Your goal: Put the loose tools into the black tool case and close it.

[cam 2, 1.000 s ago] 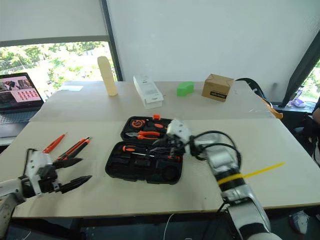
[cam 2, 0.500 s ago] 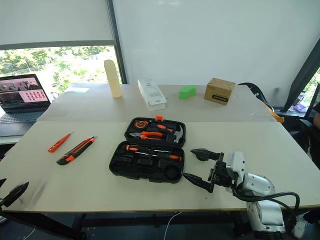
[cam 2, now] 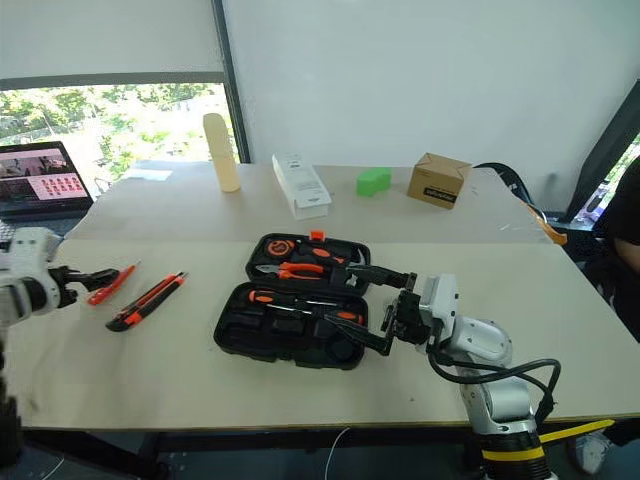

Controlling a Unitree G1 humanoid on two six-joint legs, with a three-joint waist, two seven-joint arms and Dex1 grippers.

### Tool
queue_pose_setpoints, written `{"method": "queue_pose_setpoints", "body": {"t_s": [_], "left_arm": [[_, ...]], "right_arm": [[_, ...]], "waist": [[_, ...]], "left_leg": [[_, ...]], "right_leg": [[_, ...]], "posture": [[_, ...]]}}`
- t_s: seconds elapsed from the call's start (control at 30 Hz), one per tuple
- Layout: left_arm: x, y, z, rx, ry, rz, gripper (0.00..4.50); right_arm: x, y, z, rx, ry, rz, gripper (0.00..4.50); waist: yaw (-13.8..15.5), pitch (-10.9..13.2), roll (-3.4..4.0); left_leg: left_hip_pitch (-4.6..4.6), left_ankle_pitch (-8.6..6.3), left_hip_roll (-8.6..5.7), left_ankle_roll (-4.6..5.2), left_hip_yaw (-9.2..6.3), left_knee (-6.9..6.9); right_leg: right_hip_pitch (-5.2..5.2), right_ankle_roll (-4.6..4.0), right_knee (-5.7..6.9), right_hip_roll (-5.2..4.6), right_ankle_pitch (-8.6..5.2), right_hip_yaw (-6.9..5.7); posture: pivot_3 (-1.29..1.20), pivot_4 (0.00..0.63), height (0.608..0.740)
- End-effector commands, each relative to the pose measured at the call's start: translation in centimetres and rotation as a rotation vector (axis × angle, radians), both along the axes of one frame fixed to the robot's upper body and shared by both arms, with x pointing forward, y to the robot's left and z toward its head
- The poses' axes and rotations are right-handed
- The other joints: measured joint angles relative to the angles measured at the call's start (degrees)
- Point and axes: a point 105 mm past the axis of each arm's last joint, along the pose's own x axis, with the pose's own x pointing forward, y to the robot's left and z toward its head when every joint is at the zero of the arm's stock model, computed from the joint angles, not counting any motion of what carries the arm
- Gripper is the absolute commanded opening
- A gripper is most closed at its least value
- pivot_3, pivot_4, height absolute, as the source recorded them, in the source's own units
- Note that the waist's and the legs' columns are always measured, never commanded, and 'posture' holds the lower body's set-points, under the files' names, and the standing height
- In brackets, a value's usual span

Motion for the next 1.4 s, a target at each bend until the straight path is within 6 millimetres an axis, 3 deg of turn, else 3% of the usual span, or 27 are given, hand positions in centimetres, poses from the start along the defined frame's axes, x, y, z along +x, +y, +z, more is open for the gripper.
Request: {"method": "queue_pose_setpoints", "body": {"t_s": [0.03, 0.23, 0.33, 0.63, 0.73, 0.87, 0.93, 1.0, 1.13, 1.2, 1.3, 1.4], "left_arm": [[0.8, 0.6, 0.6, 0.096, 0.006, 0.036, 4.50], [1.6, -0.7, -0.4, 0.072, 0.045, 0.018, 4.50], [1.6, -0.9, -1.1, 0.031, 0.063, 0.054, 3.75], [1.2, -0.8, -2.7, -0.035, 0.075, 0.086, 0.57], [1.6, -1.1, -2.2, -0.047, 0.021, 0.071, 0.46], [2.6, -1.9, 1.5, -0.073, -0.186, -0.042, 0.46], [2.3, -4.2, 5.4, -0.065, -0.361, -0.321, 0.46], [1.2, -6.5, 7.4, -0.050, -0.427, -0.586, 0.46], [-1.5, -10.6, 6.0, 0.024, -0.250, -1.032, 0.46], [-2.1, -12.3, 5.8, 0.068, -0.207, -1.157, 0.46], [-3.6, -17.2, 4.9, 0.245, -0.163, -1.419, 0.46], [-4.4, -19.0, 3.6, 0.349, -0.114, -1.527, 0.46]], "right_arm": [[-0.4, 0.2, 1.1, 0.011, -0.041, 0.002, 4.45], [-0.8, -0.5, 1.0, 0.006, -0.028, -0.048, 4.45], [-0.9, -1.0, 1.2, 0.004, -0.027, -0.077, 4.50], [-1.2, -2.0, 1.4, 0.004, -0.021, -0.145, 4.50], [-1.5, -2.2, 1.0, 0.000, -0.008, -0.156, 4.50], [-1.6, -2.4, 0.5, -0.009, 0.006, -0.161, 4.50], [-1.9, -2.8, 0.4, -0.020, 0.014, -0.163, 4.50], [-2.1, -3.3, 0.1, -0.040, 0.027, -0.164, 4.50], [-2.9, -4.2, -0.9, -0.098, 0.064, -0.159, 4.50], [-3.2, -4.5, -1.2, -0.116, 0.077, -0.158, 4.50], [-3.5, -4.8, -1.7, -0.134, 0.092, -0.158, 4.50], [-3.6, -4.8, -1.8, -0.135, 0.095, -0.163, 4.50]], "waist": [[-0.1, 0.0, -0.07], [0.2, 0.1, -0.16], [0.2, 0.1, -0.19], [0.2, 0.1, -0.27], [0.3, 0.1, -0.28], [0.4, 0.2, -0.38], [0.4, 0.2, -0.45], [0.5, 0.2, -0.50], [0.4, 0.2, -0.50], [0.4, 0.2, -0.49], [0.6, 0.2, -0.48], [1.0, 0.2, -0.48]], "left_leg": [[-0.02, 0.00, 0.00, 0.00, -0.01, -0.01], [-0.05, -0.01, 0.04, 0.00, 0.00, 0.03], [-0.05, -0.02, 0.04, 0.01, 0.00, 0.07], [-0.04, -0.02, 0.03, 0.02, -0.04, 0.10], [-0.03, -0.02, 0.03, 0.03, -0.05, 0.10], [-0.04, -0.03, 0.04, 0.03, -0.05, 0.12], [-0.06, -0.03, 0.04, 0.03, -0.06, 0.14], [-0.19, -0.03, 0.04, 0.04, -0.01, 0.20], [-0.17, -0.06, 0.02, 0.08, 0.14, 0.24], [-0.13, -0.08, 0.03, 0.12, 0.17, 0.25], [-0.13, -0.22, 0.22, 0.36, 0.00, 0.32], [-0.19, -0.28, 0.31, 0.46, -0.05, 0.52]], "right_leg": [[-0.01, 0.01, -0.04, 0.00, -0.01, -0.04], [0.01, 0.03, -0.02, -0.04, -0.01, -0.08], [0.02, 0.04, 0.02, -0.07, -0.01, -0.08], [0.02, 0.04, 0.08, -0.13, 0.00, -0.09], [0.03, 0.04, 0.09, -0.14, 0.00, -0.10], [0.03, 0.05, 0.10, -0.18, 0.00, -0.12], [0.03, 0.05, 0.11, -0.17, 0.00, -0.14], [-0.04, 0.05, 0.11, -0.18, 0.00, -0.18], [0.00, 0.05, 0.06, -0.16, 0.00, -0.19], [0.04, 0.07, 0.04, -0.16, -0.02, -0.16], [0.07, 0.07, 0.07, -0.15, -0.02, -0.12], [0.09, 0.08, 0.12, -0.15, -0.01, -0.10]], "posture": [[0.00, 0.150, 0.740], [0.00, 0.150, 0.740], [0.00, 0.150, 0.740], [0.00, 0.150, 0.740], [0.00, 0.150, 0.740], [0.00, 0.150, 0.740], [0.00, 0.150, 0.740], [0.00, 0.150, 0.740], [0.00, 0.150, 0.740], [0.00, 0.150, 0.740], [0.00, 0.150, 0.740], [0.00, 0.150, 0.740]]}}
